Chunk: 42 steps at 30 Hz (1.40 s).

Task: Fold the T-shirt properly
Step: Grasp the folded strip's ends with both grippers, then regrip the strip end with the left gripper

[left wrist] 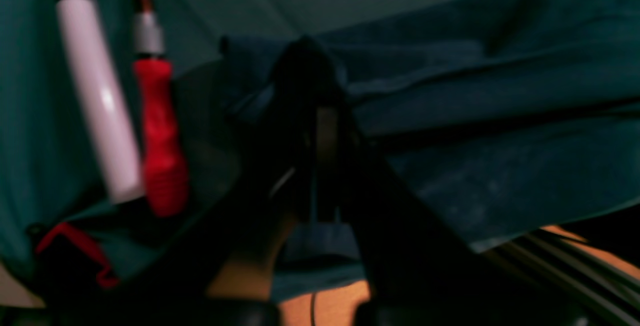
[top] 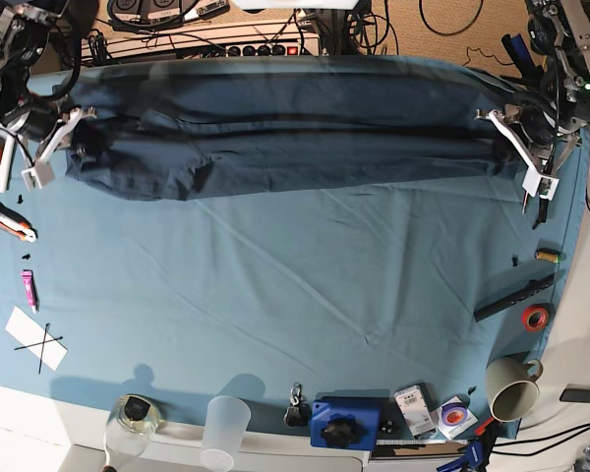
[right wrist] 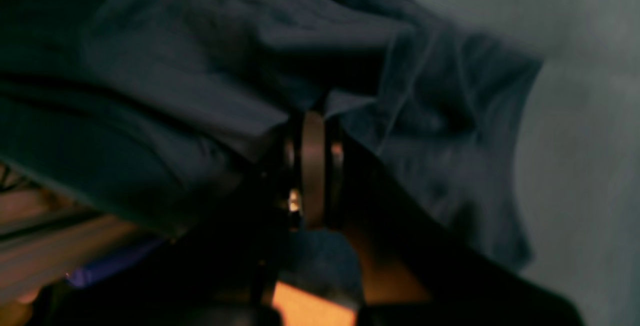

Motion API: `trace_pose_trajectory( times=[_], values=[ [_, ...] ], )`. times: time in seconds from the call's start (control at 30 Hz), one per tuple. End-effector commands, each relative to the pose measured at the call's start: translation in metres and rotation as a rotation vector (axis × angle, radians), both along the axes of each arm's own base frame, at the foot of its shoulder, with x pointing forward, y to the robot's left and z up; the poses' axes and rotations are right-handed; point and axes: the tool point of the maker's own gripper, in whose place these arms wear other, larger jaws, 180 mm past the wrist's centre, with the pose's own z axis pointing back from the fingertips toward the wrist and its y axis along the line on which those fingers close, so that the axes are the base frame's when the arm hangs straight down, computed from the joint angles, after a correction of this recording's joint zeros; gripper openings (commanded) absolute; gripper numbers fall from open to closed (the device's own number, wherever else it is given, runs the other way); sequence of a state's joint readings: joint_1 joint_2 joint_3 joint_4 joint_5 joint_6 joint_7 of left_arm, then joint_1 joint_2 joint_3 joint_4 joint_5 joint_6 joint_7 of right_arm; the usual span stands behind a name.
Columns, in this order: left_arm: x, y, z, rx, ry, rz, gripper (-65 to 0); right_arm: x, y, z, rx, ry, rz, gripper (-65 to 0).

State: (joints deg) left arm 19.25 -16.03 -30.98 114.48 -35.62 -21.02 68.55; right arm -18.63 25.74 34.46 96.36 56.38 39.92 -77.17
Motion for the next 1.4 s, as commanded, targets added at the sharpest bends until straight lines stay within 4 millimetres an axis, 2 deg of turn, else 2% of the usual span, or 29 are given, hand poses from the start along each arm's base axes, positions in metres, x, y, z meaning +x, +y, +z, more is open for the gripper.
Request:
trace_pose_trajectory(
  times=[0.0,0.17,0.4,0.47,0.5,0.57,0.6,0.67,0.77,0.9,1.0,1.13,1.37],
  values=[
    [0.005,0.004,0.008,0.013,-0.028,-0.004,-65.0,0.001,-0.008,0.008,-0.033,-0.021,0.003,-65.0],
    [0.003,0.004,0.007,0.014,-0.024,-0.004,-65.0,-0.014,-0.010,0.000,-0.032,-0.003,-0.014,-65.0],
    [-0.005,0.001,0.002,0.032,0.018,-0.056,-65.0,-0.015,-0.011,0.000,-0.037,0.010,-0.010,-65.0],
    [-0.007,0.002,0.001,0.036,0.028,-0.062,-48.8,-0.017,-0.011,-0.001,-0.036,0.021,-0.007,-65.0],
    [-0.006,0.002,0.001,0.035,0.025,-0.061,-41.1,-0.018,-0.010,-0.001,-0.032,0.026,-0.004,-60.8],
    [-0.003,0.001,0.004,0.031,0.000,-0.058,-30.8,-0.018,-0.008,-0.001,-0.019,0.027,-0.001,-53.8],
    [0.000,0.001,0.006,0.028,-0.018,-0.055,-28.1,-0.019,-0.007,-0.001,-0.013,0.029,0.001,-51.3],
    [0.006,0.001,0.010,0.019,-0.049,-0.034,-27.4,-0.020,-0.006,-0.001,-0.012,0.035,0.003,-48.1],
    [0.014,0.001,0.015,0.013,-0.097,-0.027,-27.4,-0.020,-0.006,-0.001,-0.012,0.037,0.004,-47.8],
    [0.011,0.008,0.010,0.033,-0.073,-0.003,-27.4,-0.020,-0.006,-0.001,-0.013,0.038,0.004,-47.8],
    [0.010,0.017,-0.003,0.026,-0.049,0.053,-27.4,-0.020,-0.006,-0.001,-0.013,0.038,0.004,-47.8],
    [-0.001,0.025,-0.029,0.009,0.053,0.097,-27.4,-0.021,-0.006,-0.002,-0.013,0.041,0.005,-47.8],
    [-0.009,0.016,-0.060,-0.147,0.164,0.134,-27.4,-0.021,-0.006,-0.002,-0.014,0.044,0.006,-47.8]
  ],
)
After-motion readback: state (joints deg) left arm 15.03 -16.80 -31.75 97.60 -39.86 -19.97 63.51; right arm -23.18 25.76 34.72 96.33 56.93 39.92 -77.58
